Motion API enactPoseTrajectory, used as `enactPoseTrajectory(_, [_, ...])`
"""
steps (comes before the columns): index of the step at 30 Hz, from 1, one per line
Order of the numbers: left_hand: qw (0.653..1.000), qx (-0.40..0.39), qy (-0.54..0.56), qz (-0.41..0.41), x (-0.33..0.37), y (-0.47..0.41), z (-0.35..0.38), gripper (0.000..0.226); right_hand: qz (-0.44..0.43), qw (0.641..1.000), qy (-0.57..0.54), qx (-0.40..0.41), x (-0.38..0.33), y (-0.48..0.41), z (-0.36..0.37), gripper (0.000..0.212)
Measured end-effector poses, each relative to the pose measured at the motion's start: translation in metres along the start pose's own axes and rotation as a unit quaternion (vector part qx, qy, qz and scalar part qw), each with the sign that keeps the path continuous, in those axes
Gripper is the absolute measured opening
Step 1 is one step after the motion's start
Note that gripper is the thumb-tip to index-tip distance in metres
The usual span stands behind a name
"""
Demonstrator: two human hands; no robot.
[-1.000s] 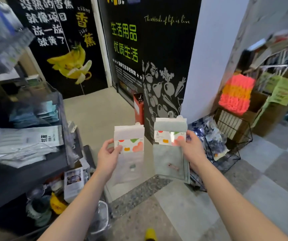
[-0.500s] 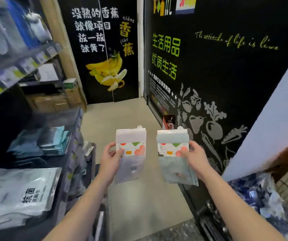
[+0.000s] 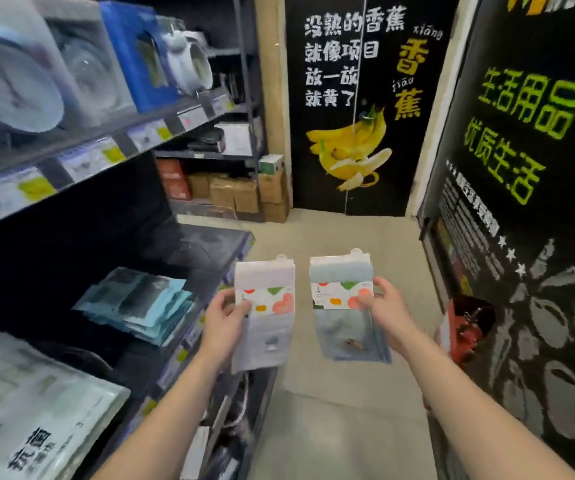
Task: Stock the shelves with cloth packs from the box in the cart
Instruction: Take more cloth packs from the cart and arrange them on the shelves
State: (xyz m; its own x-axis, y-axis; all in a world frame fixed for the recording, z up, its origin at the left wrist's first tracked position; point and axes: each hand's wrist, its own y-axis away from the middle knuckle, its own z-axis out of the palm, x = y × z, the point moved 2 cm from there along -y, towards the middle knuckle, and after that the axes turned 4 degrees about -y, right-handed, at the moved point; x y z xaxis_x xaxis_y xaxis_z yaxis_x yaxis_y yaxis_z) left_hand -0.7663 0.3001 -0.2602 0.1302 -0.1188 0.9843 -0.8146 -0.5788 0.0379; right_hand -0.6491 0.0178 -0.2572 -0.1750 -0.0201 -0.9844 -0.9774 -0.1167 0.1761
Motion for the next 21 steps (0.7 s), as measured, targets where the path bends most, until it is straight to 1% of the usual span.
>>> enactPoseTrajectory(4, [0.998,0.068,0.004,-0.011,0.013,-0.034,0.004,0.026,0.008,0.996,0.006,-0.087,-0.022,-0.085,0.038,0.038])
enactPoseTrajectory(7, [0.993,0.117,0.000,-0.018,0.019,-0.056,-0.001,0.026,0.013,0.990,0.002,-0.140,-0.035,-0.128,0.074,0.043])
enactPoseTrajectory(10, [0.986,0.161,0.014,-0.029,0.016,-0.081,-0.006,0.026,0.021,0.983,0.000,-0.183,-0.041,-0.168,0.113,0.049])
enactPoseTrajectory(14, [0.979,0.194,0.027,-0.056,0.004,-0.117,-0.021,0.027,0.011,0.971,0.028,-0.238,-0.050,-0.225,0.165,0.044])
enactPoseTrajectory(18, [0.966,0.244,0.062,-0.062,-0.002,-0.163,-0.040,0.027,0.018,0.958,0.047,-0.283,-0.064,-0.282,0.223,0.051])
enactPoseTrajectory(21, [0.955,0.274,0.084,-0.072,-0.003,-0.197,-0.047,0.026,0.015,0.945,0.060,-0.321,-0.073,-0.313,0.268,0.048])
